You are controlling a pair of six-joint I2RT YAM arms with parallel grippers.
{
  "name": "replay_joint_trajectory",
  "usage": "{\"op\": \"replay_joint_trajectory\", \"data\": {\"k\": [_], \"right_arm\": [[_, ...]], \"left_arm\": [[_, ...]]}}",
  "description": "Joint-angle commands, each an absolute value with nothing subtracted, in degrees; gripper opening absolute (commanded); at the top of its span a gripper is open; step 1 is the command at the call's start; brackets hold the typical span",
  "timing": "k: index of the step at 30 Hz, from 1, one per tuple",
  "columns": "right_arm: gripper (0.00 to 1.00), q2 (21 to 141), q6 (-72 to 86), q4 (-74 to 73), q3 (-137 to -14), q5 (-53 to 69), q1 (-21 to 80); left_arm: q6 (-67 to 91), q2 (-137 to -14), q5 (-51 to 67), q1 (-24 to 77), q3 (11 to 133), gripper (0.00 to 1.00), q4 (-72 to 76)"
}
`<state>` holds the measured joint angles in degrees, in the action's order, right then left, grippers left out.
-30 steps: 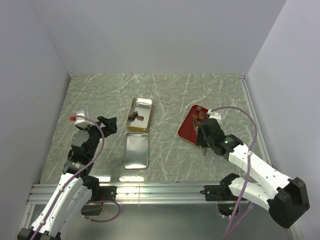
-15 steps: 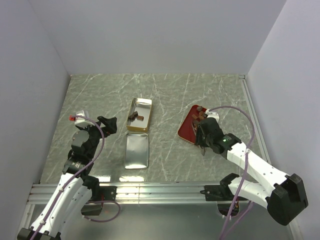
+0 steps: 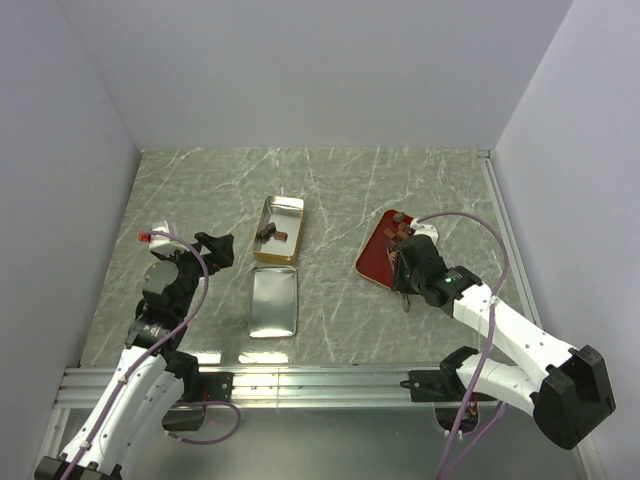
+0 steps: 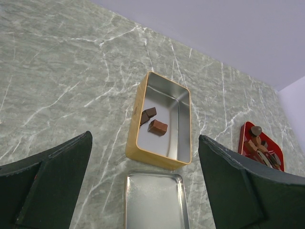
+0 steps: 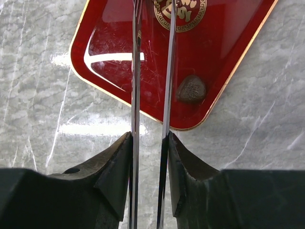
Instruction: Pack the chocolate
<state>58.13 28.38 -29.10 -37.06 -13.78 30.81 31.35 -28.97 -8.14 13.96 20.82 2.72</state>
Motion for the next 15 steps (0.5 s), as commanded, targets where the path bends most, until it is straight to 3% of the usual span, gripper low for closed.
{"op": "replay_joint_trajectory", "data": {"k": [1, 15], "right_arm": [[0.33, 57.1, 27.8, -27.2, -37.7, -13.7, 30.3], [0.31, 50.9, 28.7, -31.2, -39.1, -13.3, 30.5]], "left_arm": [[32.2, -28.3, -7.3, 14.2, 20.5, 0.99, 4.7], [32.2, -28.3, -7.4, 14.2, 20.5, 0.99, 4.7]]}}
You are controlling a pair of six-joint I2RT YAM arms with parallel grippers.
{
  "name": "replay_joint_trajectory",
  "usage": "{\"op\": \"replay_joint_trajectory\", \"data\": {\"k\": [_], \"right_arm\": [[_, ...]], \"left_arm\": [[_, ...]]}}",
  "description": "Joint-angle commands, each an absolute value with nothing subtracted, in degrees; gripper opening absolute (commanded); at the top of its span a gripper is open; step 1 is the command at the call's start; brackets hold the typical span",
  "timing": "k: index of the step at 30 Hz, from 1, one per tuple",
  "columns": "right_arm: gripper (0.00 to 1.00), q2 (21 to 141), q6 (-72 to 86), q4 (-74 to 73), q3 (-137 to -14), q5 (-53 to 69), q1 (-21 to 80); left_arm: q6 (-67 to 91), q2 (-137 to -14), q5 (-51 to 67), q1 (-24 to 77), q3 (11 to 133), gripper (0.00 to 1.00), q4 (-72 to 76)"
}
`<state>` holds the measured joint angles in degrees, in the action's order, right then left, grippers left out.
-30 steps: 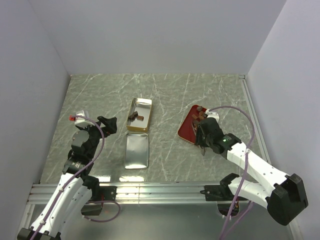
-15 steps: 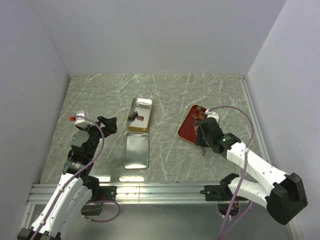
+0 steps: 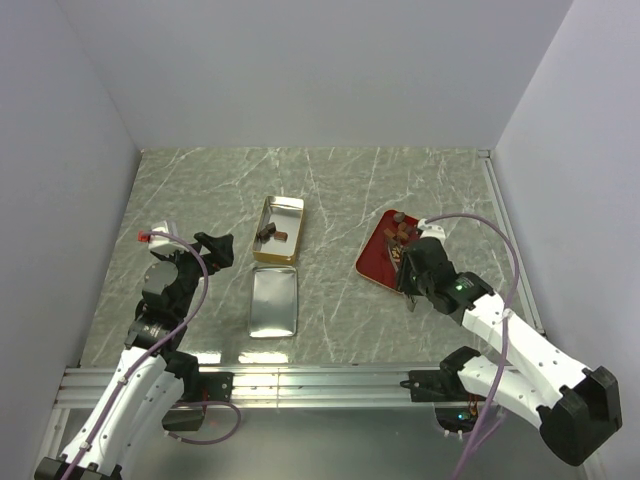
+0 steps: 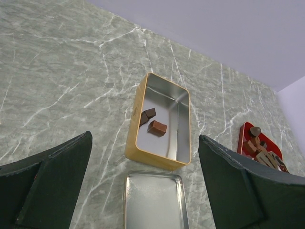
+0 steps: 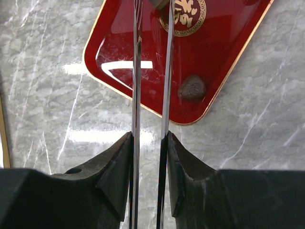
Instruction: Pack the chocolate
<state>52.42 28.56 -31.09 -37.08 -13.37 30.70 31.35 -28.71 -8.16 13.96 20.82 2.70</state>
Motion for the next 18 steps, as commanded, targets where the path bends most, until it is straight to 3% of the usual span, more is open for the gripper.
{"op": "replay_joint_trajectory", "data": {"k": [1, 11, 18], "right_arm": [[0.31, 50.7, 28.7, -31.3, -39.3, -13.2, 30.5], [0.31, 50.3, 29.5, -24.5, -39.9, -8.6, 32.3], [0.30, 55.6, 30.8, -20.0, -43.6, -11.9, 39.5]], "left_arm": [[32.2, -28.4, -7.4, 14.2, 20.5, 0.99, 4.6], [32.2, -28.7, -7.6, 14.2, 20.5, 1.00, 4.7], [32.2, -29.3, -8.3, 14.2, 20.6, 0.99, 5.0]]}}
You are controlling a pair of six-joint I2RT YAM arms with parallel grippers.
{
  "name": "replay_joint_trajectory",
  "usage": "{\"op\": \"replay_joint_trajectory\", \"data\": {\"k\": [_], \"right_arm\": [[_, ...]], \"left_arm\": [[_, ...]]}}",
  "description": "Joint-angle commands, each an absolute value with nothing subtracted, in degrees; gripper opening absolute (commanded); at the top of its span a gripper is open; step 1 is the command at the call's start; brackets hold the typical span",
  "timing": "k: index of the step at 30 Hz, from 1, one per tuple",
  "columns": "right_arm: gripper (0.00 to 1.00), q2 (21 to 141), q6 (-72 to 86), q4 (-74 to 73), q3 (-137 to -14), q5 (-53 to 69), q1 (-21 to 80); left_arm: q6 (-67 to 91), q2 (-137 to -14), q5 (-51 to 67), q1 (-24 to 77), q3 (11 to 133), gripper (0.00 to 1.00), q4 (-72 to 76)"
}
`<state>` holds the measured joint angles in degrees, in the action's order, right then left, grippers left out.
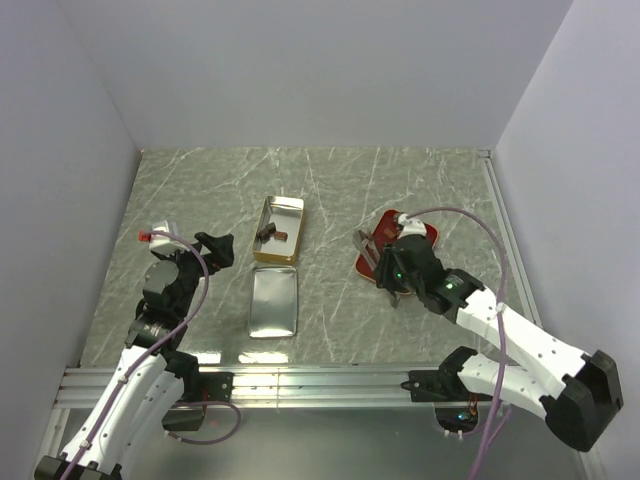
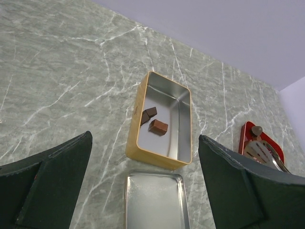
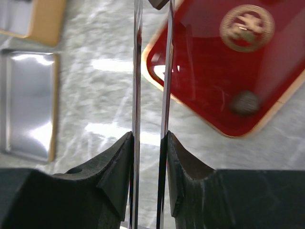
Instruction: Pack the chocolate
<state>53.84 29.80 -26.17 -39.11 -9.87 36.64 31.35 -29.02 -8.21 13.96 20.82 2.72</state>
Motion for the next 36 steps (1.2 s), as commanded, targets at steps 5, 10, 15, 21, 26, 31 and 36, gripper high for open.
{"op": "replay_joint_trajectory", "data": {"k": [5, 10, 15, 21, 26, 31, 36], "right_arm": [[0.30, 63.4, 30.2, -14.2, -49.4, -11.7, 45.4], [0.30, 73.3, 28.4, -9.7, -55.2, -9.1, 47.6], [0.30, 80.2, 27.0, -8.5, -61.6, -7.1, 49.2], [0.31, 85.2, 26.0, -8.3, -65.2, -5.7, 49.9], [0.39, 86.4, 25.8, -8.3, -66.4, -5.6, 50.3], [0.46, 87.4, 25.5, -8.8, -67.5, -5.4, 50.5], [0.47, 88.4, 25.2, -9.1, -68.6, -5.3, 50.7]], "left_arm": [[32.1, -29.7, -9.5, 14.2, 20.8, 0.99, 4.3], [32.1, -29.4, -9.9, 14.2, 20.8, 1.00, 4.0], [32.2, -29.3, -10.9, 14.2, 20.7, 0.99, 4.1], [32.3, -28.8, -11.0, 14.2, 20.5, 0.99, 4.1], [32.3, -29.2, -10.5, 14.2, 20.5, 0.99, 4.5], [32.3, -29.4, -10.3, 14.2, 20.6, 0.99, 4.6], [32.3, -28.8, -10.3, 14.2, 20.4, 0.99, 4.7]]}}
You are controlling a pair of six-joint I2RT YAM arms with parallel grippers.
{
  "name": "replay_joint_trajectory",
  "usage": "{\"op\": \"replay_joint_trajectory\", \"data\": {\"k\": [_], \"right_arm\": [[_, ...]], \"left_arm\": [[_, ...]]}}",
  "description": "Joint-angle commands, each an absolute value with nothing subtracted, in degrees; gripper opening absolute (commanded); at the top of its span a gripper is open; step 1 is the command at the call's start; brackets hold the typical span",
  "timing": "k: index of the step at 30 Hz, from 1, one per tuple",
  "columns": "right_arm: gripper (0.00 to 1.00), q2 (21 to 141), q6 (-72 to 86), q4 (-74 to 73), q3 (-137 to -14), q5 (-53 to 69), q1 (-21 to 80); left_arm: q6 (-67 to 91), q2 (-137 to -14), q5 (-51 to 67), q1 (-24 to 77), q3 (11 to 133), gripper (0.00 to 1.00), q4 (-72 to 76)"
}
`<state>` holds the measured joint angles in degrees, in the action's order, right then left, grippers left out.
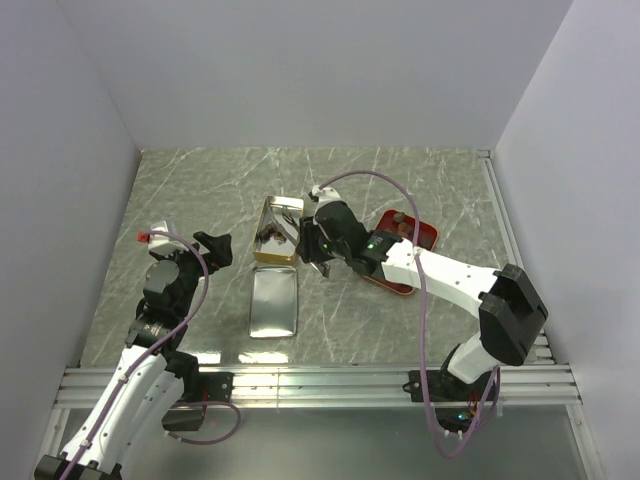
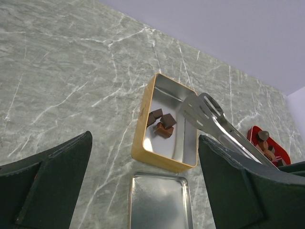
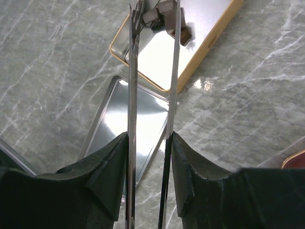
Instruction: Pack the chocolate
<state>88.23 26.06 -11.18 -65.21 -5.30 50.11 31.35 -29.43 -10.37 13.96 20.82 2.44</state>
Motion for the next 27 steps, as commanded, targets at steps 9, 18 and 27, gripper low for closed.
{"op": "replay_joint_trajectory", "data": {"k": [9, 18, 27], "right_arm": [[0.47, 88.0, 25.0, -10.5, -68.7, -6.8, 50.8], [0.47, 81.5, 25.6, -14.5, -64.3, -11.9, 50.7], [0.47, 71.2, 27.1, -21.7, -57.4, -18.2, 49.6]], "left_arm": [[32.3, -29.0, -9.9, 14.2, 20.4, 1.00, 4.7], [32.4, -28.6, -9.8, 14.2, 20.2, 0.99, 4.8], [32.8, -27.7, -8.0, 14.2, 19.5, 0.99, 6.2]]}}
